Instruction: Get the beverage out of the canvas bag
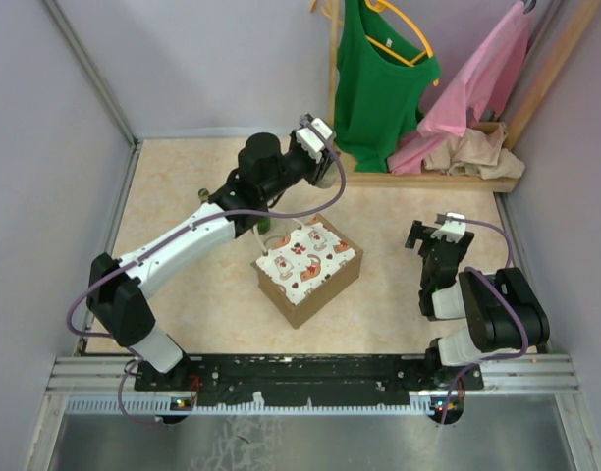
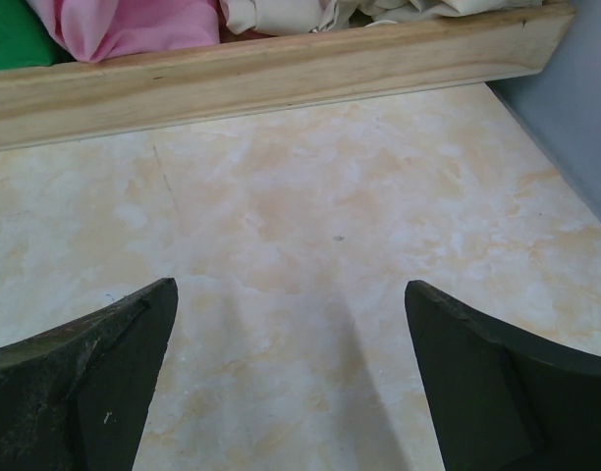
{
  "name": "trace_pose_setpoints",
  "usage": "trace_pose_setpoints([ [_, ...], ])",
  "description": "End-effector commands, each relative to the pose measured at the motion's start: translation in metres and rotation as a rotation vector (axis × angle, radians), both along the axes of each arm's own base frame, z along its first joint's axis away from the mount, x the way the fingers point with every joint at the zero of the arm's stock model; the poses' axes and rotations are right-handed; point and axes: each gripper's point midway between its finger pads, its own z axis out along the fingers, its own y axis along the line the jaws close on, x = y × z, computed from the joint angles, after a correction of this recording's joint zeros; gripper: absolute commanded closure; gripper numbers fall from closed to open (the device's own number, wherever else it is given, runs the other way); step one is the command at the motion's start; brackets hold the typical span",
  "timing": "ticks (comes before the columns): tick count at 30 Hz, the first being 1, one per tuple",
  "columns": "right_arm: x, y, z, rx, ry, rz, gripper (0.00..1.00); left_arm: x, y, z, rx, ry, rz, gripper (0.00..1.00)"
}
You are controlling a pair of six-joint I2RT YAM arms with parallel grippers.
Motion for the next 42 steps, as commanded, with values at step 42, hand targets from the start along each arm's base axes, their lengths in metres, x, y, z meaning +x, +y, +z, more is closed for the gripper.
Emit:
trace_pose_setpoints([
  [42,0.008,0.0,0.023,0.008,-0.082,-0.005,0.01,-0.087,0.254,-0.067,-0.24,0.149,0.802,1.0],
])
